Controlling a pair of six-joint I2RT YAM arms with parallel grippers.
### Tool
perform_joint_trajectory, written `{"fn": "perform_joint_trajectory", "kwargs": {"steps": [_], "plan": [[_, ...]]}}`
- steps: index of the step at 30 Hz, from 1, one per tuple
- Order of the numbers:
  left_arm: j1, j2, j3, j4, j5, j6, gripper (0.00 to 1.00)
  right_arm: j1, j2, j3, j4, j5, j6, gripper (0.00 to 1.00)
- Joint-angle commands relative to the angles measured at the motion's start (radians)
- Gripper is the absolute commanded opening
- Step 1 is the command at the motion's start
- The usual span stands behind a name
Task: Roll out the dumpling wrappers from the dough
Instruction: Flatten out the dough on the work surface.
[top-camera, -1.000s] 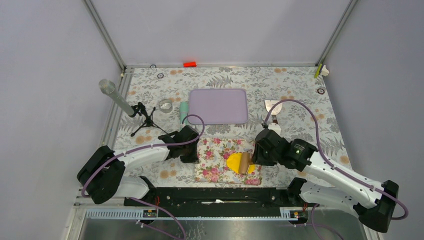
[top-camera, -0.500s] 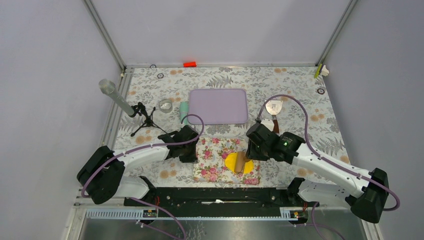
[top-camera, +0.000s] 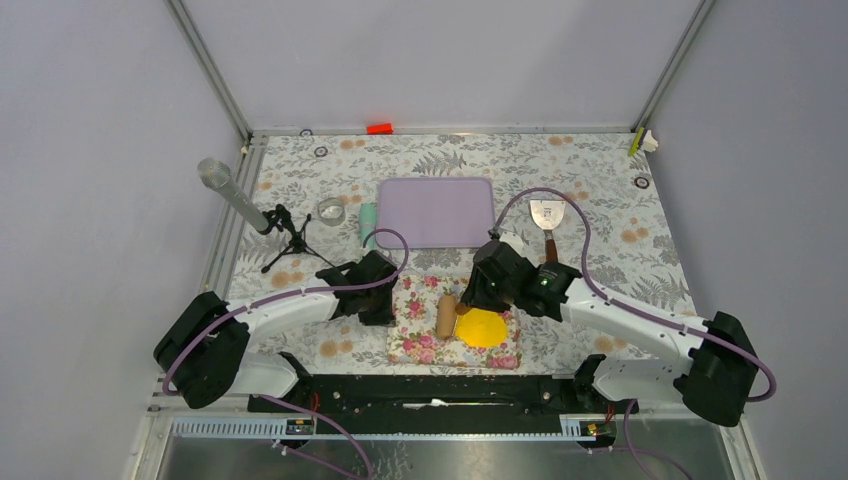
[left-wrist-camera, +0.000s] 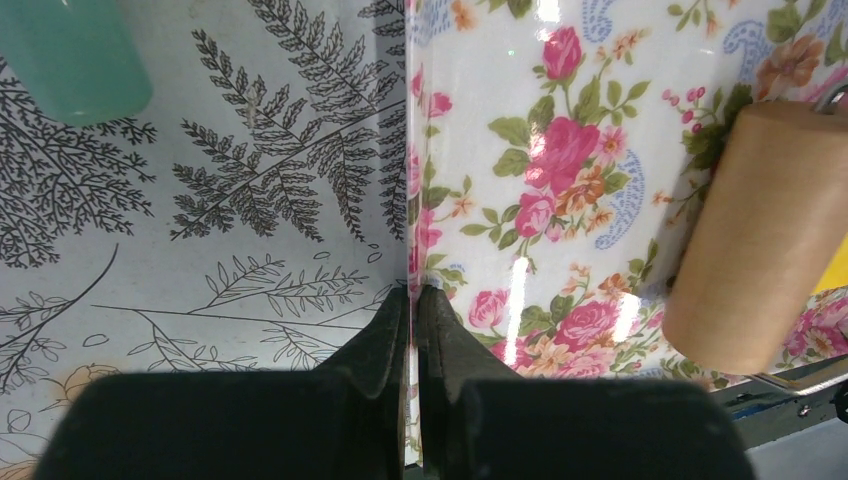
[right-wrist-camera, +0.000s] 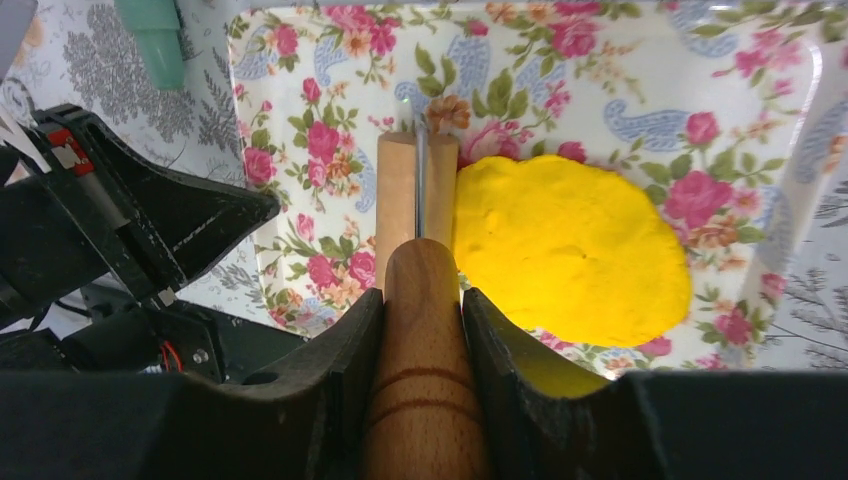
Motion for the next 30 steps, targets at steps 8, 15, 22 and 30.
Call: {"fn": "perform_joint_trajectory", "kwargs": {"steps": [8,15,22,30], "plan": [[-0.007,-0.008,0.016,0.019,0.023,0.012,0.0,0.008,-0.023,0.106,-0.238,-0.064,-0.081,0.0],[-0.007,0.005,0.012,0.019,0.015,0.003,0.0,0.007,-0.021,0.377,-0.38,-0.066,-0.224,0.0],[-0.007,0.007,0.015,0.021,0.007,0.005,0.0,0.004,0.016,0.245,-0.413,0.007,-0.208,0.0],[-0.007,0.022,0.02,0.03,0.016,0.006,0.0,0.002,0.034,0.203,-0.367,0.036,-0.205,0.0]]}}
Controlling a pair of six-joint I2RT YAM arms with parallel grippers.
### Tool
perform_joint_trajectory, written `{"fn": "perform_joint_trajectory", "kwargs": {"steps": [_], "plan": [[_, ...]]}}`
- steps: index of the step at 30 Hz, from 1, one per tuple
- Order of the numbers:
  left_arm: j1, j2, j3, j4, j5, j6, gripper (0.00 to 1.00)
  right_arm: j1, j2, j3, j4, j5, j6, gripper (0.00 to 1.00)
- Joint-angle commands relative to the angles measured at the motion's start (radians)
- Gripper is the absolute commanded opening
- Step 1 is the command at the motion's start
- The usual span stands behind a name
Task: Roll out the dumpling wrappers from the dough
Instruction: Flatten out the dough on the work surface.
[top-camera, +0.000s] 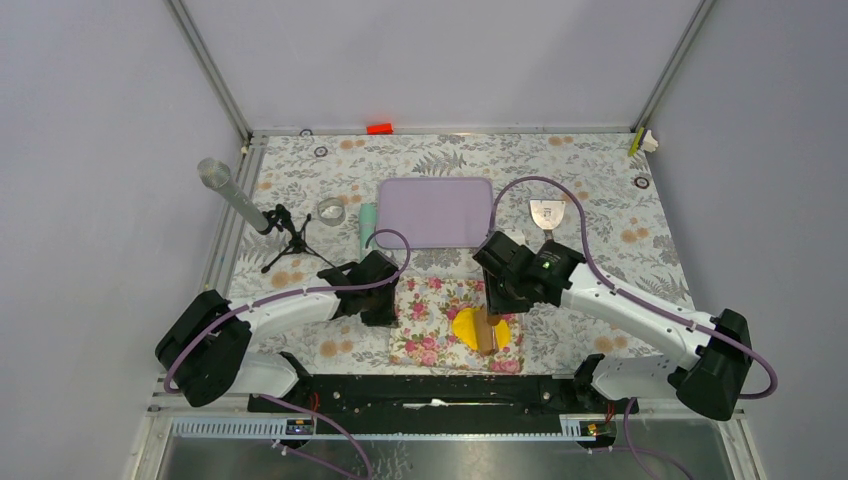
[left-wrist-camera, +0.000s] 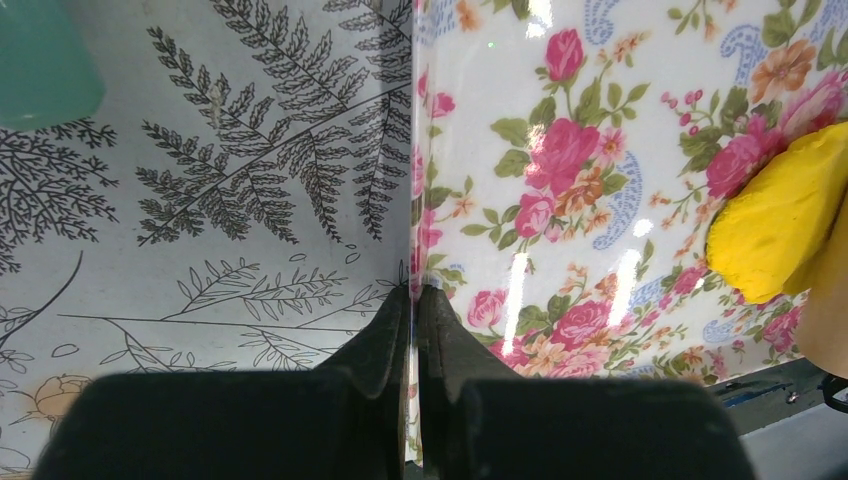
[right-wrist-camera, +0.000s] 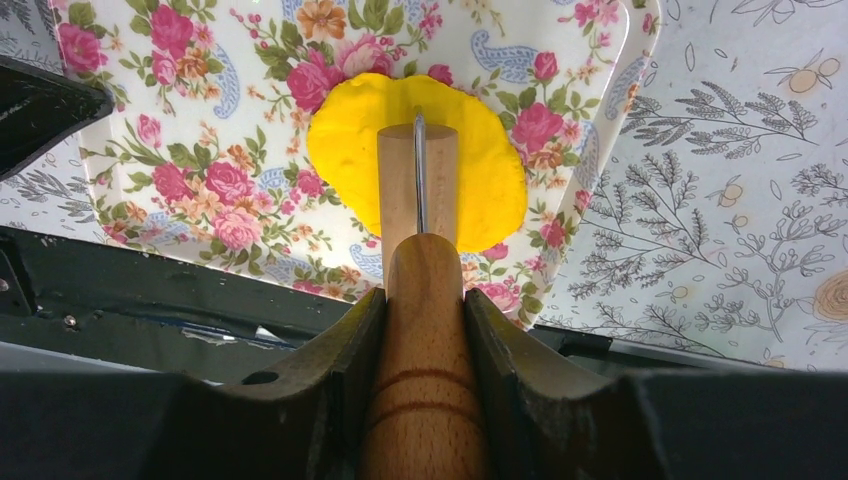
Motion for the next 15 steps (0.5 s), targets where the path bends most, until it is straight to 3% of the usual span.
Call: {"fn": "perform_joint_trajectory", "kwargs": {"steps": [1,15], "plan": [[-0.002,0.008,0.018,0.013,-0.007,0.009,0.0,-0.001,-0.006,-0.013,0.041,0.026,0.0,0.0],[-0.001,0.002,0.01,0.01,-0.009,0.011,0.0,-0.001,-0.027,-0.022,0.144,0.092,0.036,0.0]]}}
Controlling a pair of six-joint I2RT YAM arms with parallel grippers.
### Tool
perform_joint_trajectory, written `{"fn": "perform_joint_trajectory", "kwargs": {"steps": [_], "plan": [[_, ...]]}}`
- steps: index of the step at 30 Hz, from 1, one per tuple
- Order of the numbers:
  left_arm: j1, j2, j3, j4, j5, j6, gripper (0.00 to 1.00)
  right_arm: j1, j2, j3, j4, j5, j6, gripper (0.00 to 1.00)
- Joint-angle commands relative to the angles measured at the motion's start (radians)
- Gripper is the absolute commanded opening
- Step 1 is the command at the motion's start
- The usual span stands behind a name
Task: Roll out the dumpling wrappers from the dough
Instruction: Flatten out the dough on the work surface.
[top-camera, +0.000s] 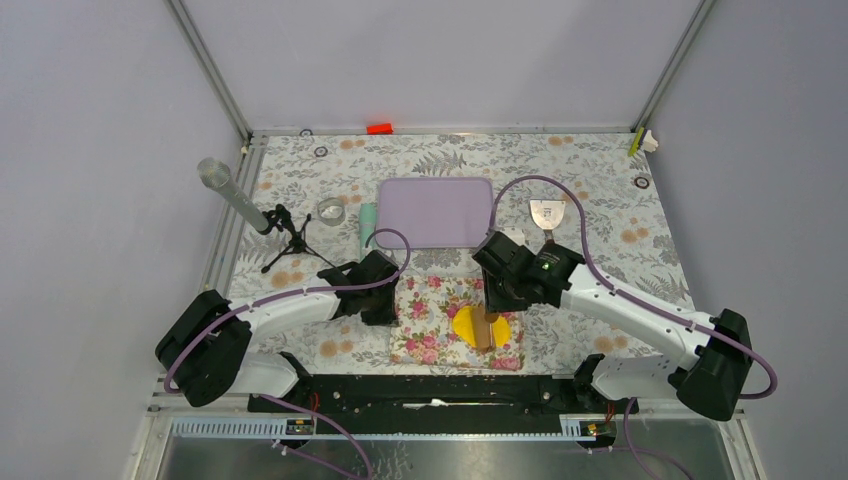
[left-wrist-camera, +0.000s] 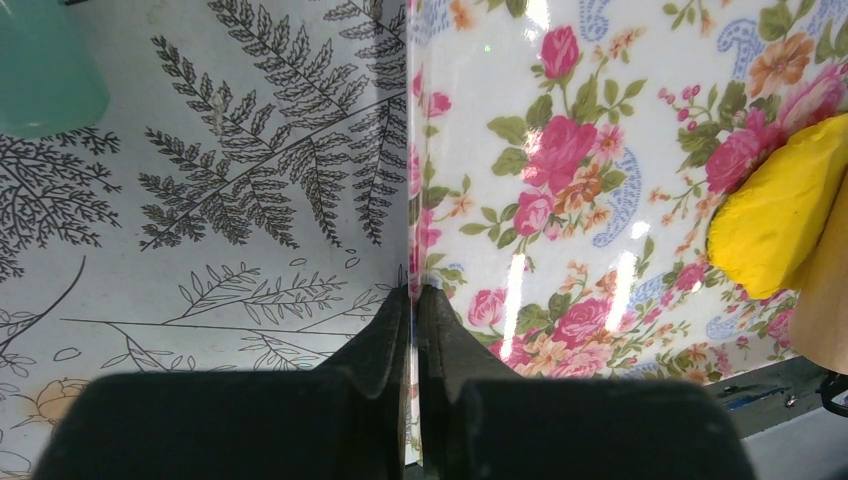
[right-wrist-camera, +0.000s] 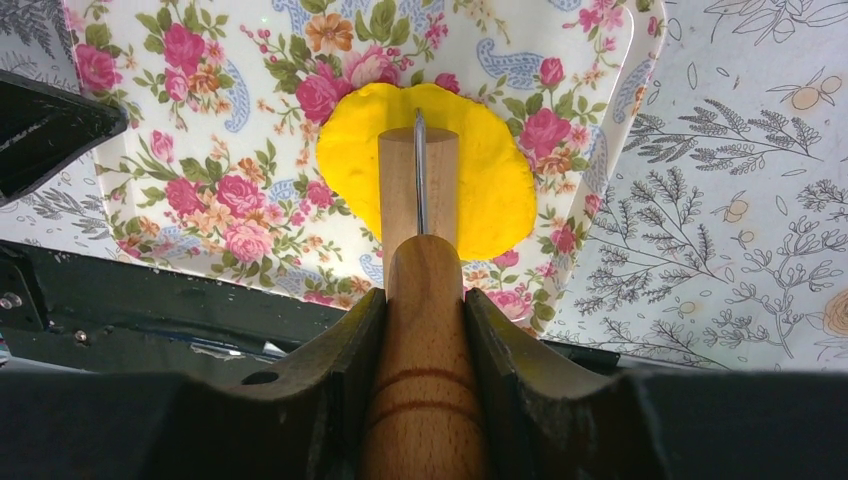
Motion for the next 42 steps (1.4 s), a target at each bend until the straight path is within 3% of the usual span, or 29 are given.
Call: {"fn": "perform_joint_trajectory", "kwargs": {"steps": [1,13,18,32,42], "plan": [[-0.001,0.001,0.01,0.002,-0.009,0.011,0.0,0.0,-0.047,-0.021,0.12,0.082,0.038,0.0],[-0.001,0.004,0.013,0.0,-0.006,0.011,0.0,0.003,-0.125,-0.01,0.133,0.115,0.03,0.0],[-0.001,0.001,0.018,-0.01,-0.008,0.014,0.0,0.003,-0.118,-0.092,0.161,0.112,0.028,0.0],[-0.002,-0.001,0.028,-0.015,-0.002,0.019,0.0,0.003,0.074,-0.113,0.074,0.066,0.084,0.0],[-0.002,-0.012,0.02,-0.018,-0.011,0.016,0.0,0.038,0.104,-0.193,0.137,0.055,0.138,0.0]]}}
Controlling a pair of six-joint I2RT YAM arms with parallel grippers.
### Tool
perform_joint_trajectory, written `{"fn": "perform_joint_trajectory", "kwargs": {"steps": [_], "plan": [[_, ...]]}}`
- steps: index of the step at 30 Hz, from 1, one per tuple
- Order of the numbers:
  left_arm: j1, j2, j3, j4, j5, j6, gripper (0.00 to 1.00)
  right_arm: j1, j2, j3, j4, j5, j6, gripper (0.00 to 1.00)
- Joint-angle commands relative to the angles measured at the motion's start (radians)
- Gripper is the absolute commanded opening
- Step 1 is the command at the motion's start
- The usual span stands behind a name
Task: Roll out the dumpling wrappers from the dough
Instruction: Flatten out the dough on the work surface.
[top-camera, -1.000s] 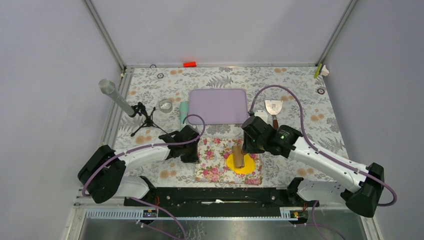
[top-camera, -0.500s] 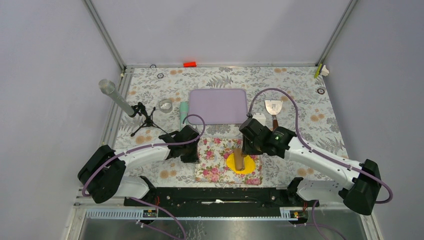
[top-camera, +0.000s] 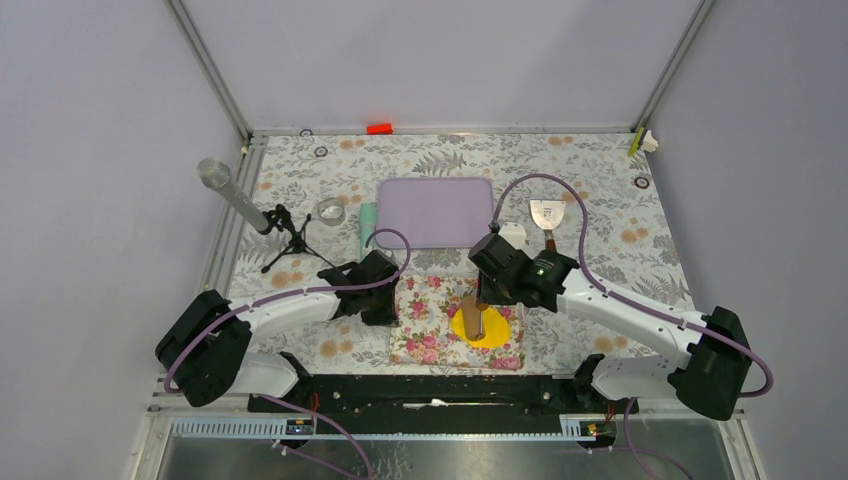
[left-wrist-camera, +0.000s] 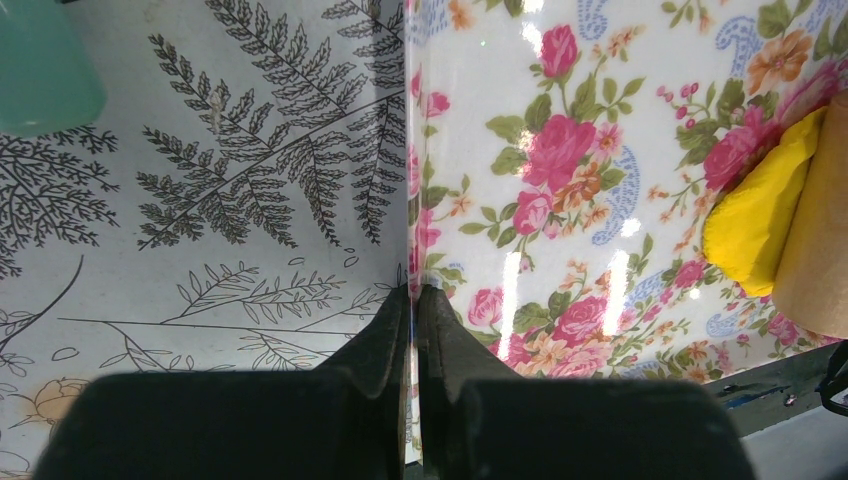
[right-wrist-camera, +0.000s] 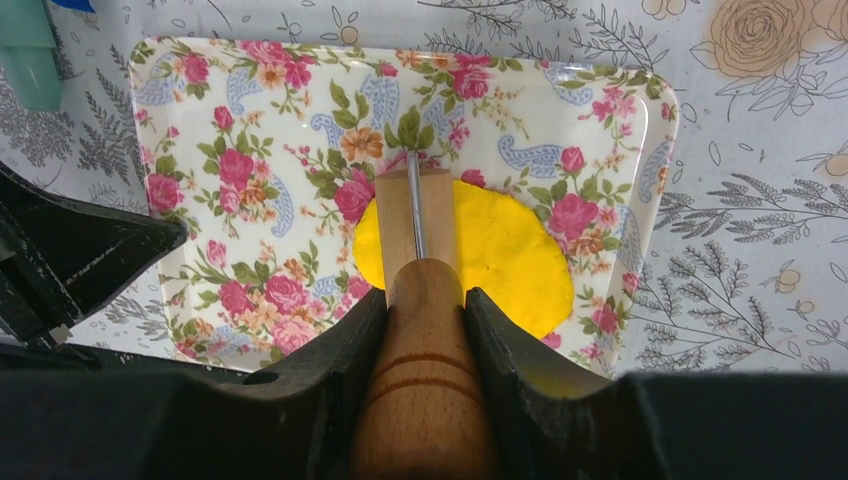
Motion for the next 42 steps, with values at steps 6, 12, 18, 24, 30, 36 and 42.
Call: {"fn": "perform_joint_trajectory", "kwargs": {"steps": [6,12,18,24,30,36,42], "plan": [[-0.001,-0.018,0.018,-0.019,-0.012,0.016,0.0,0.093,0.114,-0.128,-0.038,-0.025,0.099,0.0],[-0.001,-0.022,0.016,-0.022,-0.014,0.015,0.0,0.152,0.099,-0.165,-0.002,0.02,0.146,0.0],[-0.002,-0.018,0.02,-0.019,-0.008,0.015,0.0,0.223,0.013,-0.261,0.09,0.138,0.214,0.0],[-0.001,-0.013,0.018,-0.016,0.0,0.01,0.0,0.243,0.003,-0.295,0.105,0.149,0.238,0.0],[-0.002,-0.008,0.022,-0.014,0.001,0.008,0.0,0.262,0.091,-0.245,0.109,0.126,0.224,0.0],[-0.001,-0.014,0.019,-0.017,0.0,0.007,0.0,0.291,0.115,-0.238,0.132,0.145,0.252,0.0],[-0.002,-0.007,0.021,-0.016,0.001,0.008,0.0,0.33,0.076,-0.246,0.16,0.206,0.267,0.0]]}}
